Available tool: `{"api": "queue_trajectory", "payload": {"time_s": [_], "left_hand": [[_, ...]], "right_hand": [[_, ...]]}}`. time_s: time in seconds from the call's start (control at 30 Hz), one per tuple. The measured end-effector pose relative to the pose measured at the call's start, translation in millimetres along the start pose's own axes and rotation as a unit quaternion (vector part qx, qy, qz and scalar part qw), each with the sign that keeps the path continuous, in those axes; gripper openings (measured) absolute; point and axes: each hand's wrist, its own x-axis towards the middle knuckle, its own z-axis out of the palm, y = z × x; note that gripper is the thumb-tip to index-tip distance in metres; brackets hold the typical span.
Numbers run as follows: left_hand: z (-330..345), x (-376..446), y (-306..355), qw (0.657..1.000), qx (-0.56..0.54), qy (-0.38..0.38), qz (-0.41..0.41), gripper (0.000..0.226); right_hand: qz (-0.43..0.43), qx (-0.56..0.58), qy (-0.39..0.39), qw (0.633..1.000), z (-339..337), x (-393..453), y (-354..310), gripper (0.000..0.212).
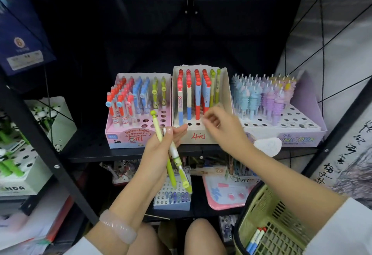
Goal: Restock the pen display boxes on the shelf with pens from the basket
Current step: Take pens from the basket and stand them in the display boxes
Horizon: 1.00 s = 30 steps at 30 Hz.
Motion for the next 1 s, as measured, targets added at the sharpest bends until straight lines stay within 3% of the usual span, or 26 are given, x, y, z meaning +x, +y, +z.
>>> {"api": "queue_trajectory", "payload": {"time_s": [0.07, 0.17, 0.23, 0.33, 0.4, 0.47, 0.5, 0.63, 0.73, 1.0], "left_hand": [[6.3, 2.3, 1.6, 0.998, -0.060, 0.012, -0.021, 0.029], [13.6, 5.1, 3.0, 0.988, -0.144, 0.018, -0.059, 0.029], [16.7, 5.6, 1.6, 0.982, -0.169, 0.021, -0.079, 0.030], [15.2, 5.1, -1.8, 0.977, -0.183, 0.039, -0.098, 0.029], [10.5, 2.9, -3.4, 0.979, -0.166, 0.057, -0.109, 0.027], [5.6, -1.6, -4.7, 0.983, -0.126, 0.056, -0.120, 0.023], [3.1, -4.2, -5.4, 0.985, -0.107, 0.047, -0.126, 0.021], [-9.8, -12.0, -6.4, 0.994, -0.052, 0.016, -0.092, 0.019], [-22.7, -13.7, -3.3, 0.997, -0.036, 0.049, -0.054, 0.016], [-53.9, -8.9, 12.9, 0.995, 0.039, 0.087, -0.032, 0.020]], "right_hand": [[-0.110, -0.004, -0.067, 0.992, 2.3, -21.9, -8.0, 0.017], [-0.306, -0.116, -0.100, 0.940, 2.3, -41.9, -8.4, 0.028], [-0.350, -0.132, -0.093, 0.923, 1.8, -46.9, -8.4, 0.026], [-0.292, -0.007, -0.090, 0.952, -1.3, -47.9, -16.0, 0.018], [-0.133, 0.128, -0.080, 0.979, -5.7, -42.6, -24.3, 0.016], [0.017, 0.226, -0.073, 0.971, -7.7, -32.3, -29.8, 0.020], [0.048, 0.248, -0.064, 0.965, -7.4, -26.7, -31.4, 0.022], [0.056, 0.304, -0.031, 0.951, 0.1, -8.6, -44.4, 0.018], [0.054, 0.320, 0.013, 0.946, 7.5, 3.3, -56.2, 0.009], [-0.008, 0.226, 0.000, 0.974, 16.6, 50.6, -96.3, 0.009]]}}
